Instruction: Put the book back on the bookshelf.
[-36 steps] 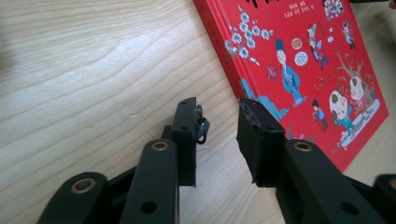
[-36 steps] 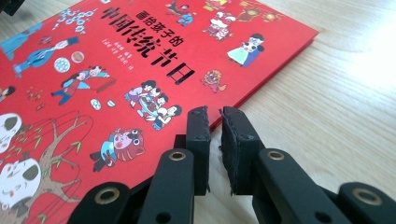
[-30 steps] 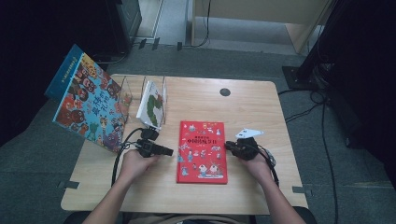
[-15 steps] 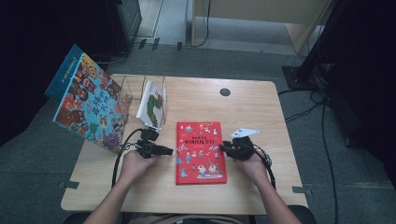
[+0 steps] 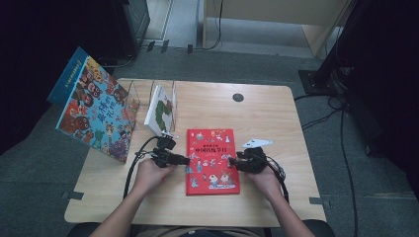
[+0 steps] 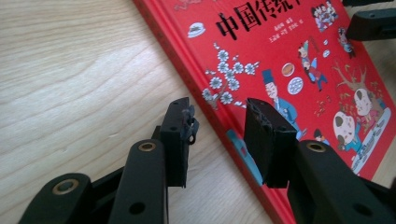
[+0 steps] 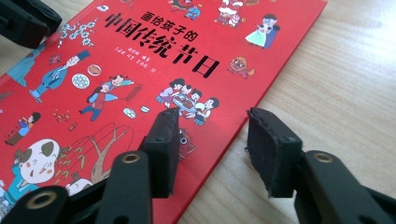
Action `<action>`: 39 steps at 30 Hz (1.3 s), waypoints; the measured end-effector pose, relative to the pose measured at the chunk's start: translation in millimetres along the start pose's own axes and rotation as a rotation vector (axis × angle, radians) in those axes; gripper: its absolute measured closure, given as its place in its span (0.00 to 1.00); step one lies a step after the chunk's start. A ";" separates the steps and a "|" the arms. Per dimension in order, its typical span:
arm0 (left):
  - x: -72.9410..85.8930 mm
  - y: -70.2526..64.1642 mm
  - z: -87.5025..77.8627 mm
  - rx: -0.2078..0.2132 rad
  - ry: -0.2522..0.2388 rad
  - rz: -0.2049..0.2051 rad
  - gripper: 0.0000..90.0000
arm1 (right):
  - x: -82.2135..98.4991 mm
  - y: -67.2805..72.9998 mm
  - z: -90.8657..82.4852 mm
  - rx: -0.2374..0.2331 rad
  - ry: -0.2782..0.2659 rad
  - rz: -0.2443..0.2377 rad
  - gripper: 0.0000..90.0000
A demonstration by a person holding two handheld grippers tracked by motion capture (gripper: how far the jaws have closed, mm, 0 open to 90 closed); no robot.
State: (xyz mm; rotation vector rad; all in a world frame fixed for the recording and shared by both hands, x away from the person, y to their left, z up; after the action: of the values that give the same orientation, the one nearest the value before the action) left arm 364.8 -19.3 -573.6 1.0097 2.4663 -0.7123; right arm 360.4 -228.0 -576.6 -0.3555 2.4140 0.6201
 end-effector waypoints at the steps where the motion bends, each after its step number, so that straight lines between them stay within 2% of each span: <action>1: -0.9 -1.2 1.0 0.001 -0.003 -0.001 0.68 | 0.4 0.0 0.0 0.000 0.003 0.005 0.57; 6: -3.4 -5.5 3.8 0.004 -0.006 -0.001 0.66 | 1.3 1.1 0.8 -0.007 0.022 0.038 0.56; 8: -3.1 -5.3 3.6 0.009 -0.003 -0.002 0.64 | 1.7 5.1 2.3 -0.013 0.027 0.037 0.54; 12: -3.8 -6.7 4.1 0.009 -0.009 -0.005 0.61 | 1.9 7.1 3.5 0.004 0.031 0.045 0.52; 16: -4.2 -7.5 4.5 0.005 -0.016 -0.007 0.60 | 2.2 5.5 4.3 0.006 0.043 0.095 0.50; 23: -3.8 -8.8 4.9 -0.010 -0.019 -0.002 0.58 | -0.7 8.6 8.2 0.043 0.060 0.114 0.45; 26: -3.5 -9.8 5.0 -0.018 -0.015 -0.001 0.57 | -1.9 8.3 8.4 0.065 0.080 0.138 0.48; 29: -3.0 -9.8 4.8 -0.021 -0.008 0.005 0.57 | -3.7 6.9 8.1 0.073 0.089 0.190 0.51; 34: -2.4 -10.9 4.6 -0.011 -0.003 0.000 0.57 | -4.4 8.7 7.5 0.116 0.167 0.234 0.53; 39: -2.3 -11.6 4.8 -0.017 -0.003 0.004 0.57 | -4.7 8.8 6.0 0.125 0.231 0.316 0.56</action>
State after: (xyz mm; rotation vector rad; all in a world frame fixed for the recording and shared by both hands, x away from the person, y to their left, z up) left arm 358.6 -30.5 -572.7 1.0059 2.4627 -0.6907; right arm 363.6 -216.9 -574.8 0.0107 2.7434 0.5853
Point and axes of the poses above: each handheld gripper's, and its own axes: z roughly forward along the jaws, x roughly out of its underside, y roughly to its left, the point moved 10 cm from there along z, roughly forward along the jaws, and after that the axes turned 14 degrees about z, right-handed, at the moved point
